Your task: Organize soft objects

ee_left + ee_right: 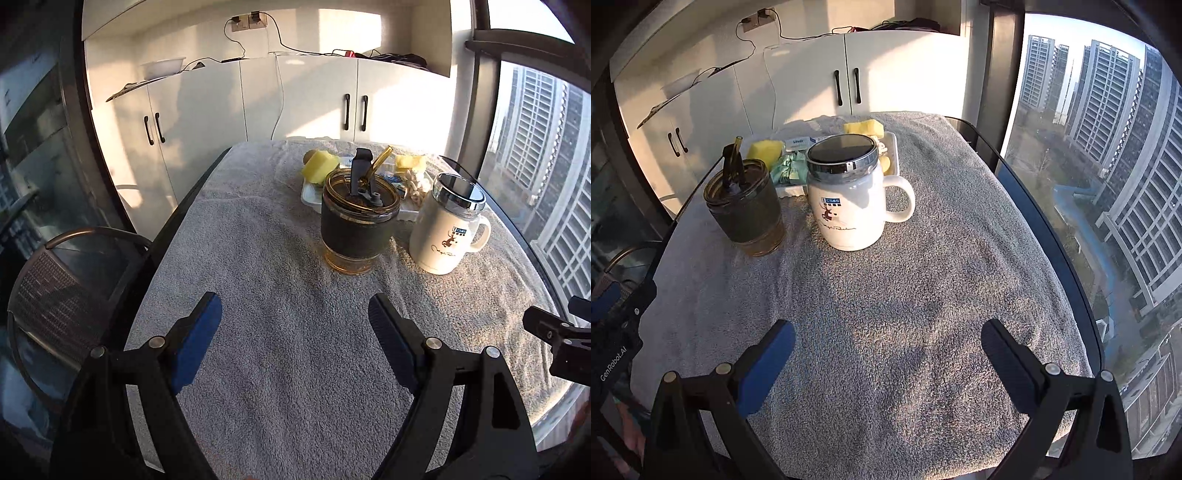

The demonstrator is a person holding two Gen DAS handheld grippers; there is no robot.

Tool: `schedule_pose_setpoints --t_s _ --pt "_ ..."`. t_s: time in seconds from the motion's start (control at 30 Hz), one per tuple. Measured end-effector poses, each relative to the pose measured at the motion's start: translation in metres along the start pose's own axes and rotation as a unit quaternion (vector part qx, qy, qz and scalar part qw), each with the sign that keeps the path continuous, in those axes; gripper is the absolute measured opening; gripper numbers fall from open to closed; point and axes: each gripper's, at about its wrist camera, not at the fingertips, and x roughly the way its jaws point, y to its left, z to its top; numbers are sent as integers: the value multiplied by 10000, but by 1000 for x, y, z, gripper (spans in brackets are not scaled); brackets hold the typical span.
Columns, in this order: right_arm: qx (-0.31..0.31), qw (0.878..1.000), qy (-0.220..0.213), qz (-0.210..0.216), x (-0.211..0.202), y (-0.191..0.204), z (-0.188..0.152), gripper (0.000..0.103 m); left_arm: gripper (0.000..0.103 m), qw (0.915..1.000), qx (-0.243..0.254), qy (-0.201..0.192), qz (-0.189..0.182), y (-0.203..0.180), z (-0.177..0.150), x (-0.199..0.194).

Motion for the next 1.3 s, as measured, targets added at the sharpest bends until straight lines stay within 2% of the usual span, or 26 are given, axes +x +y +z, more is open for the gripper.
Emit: schedule_pose_setpoints --t_s 0.13,0.33,0.5,0.7,0.87,1.3 --pt "30 9997 -163 159 -17 10 10 103 81 9996 -177 96 -191 -10 8 -6" --pt "90 9991 -406 -36 -37 18 29 103 81 9984 -552 58 -146 -4 26 -15" --pt "227 9987 -414 -204 -43 17 39 103 81 9976 -671 77 -153 -1 39 -21" --pt "258 9983 -432 -288 -48 16 44 103 81 9988 -483 -50 -51 -8 43 -30" --pt "256 9985 -416 -257 -48 16 45 103 81 9989 -440 40 -185 -12 43 -28" --pt "178 9986 -436 -239 -50 21 43 103 81 9993 -318 93 -159 -19 40 -26"
